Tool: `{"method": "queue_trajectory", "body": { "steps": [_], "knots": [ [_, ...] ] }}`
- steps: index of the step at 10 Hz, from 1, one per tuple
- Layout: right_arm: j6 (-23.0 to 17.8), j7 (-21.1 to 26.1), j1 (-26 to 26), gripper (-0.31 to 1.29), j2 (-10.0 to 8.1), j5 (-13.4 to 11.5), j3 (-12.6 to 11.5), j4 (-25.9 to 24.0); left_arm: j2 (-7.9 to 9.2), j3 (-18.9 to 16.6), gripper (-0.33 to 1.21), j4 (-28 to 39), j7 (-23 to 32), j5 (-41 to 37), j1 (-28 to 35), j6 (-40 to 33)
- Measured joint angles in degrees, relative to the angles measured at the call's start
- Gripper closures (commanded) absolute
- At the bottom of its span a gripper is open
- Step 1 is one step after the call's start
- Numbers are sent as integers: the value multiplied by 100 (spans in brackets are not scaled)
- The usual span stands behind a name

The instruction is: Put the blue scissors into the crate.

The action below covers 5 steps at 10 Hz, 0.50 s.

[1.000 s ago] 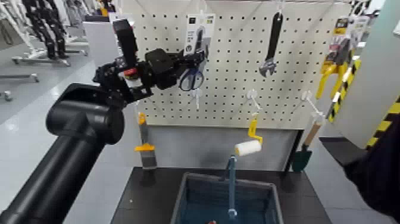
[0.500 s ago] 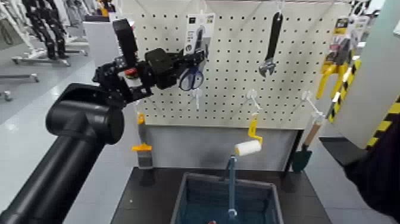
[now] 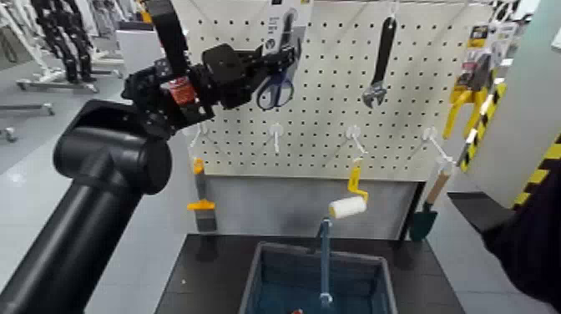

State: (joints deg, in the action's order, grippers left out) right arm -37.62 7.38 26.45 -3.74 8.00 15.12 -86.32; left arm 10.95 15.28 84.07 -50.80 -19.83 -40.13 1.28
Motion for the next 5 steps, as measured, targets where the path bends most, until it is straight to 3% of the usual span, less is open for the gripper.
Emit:
{"method": "queue_trajectory", "body": {
  "steps": [3, 5],
  "knots": [
    [0, 0, 0, 8, 4, 0, 0, 2, -32, -22, 115, 563, 68, -183, 335, 303],
    [0, 0, -8, 8, 8, 2, 8, 11, -79, 69, 115, 582, 71, -433, 621, 595]
  ]
}}
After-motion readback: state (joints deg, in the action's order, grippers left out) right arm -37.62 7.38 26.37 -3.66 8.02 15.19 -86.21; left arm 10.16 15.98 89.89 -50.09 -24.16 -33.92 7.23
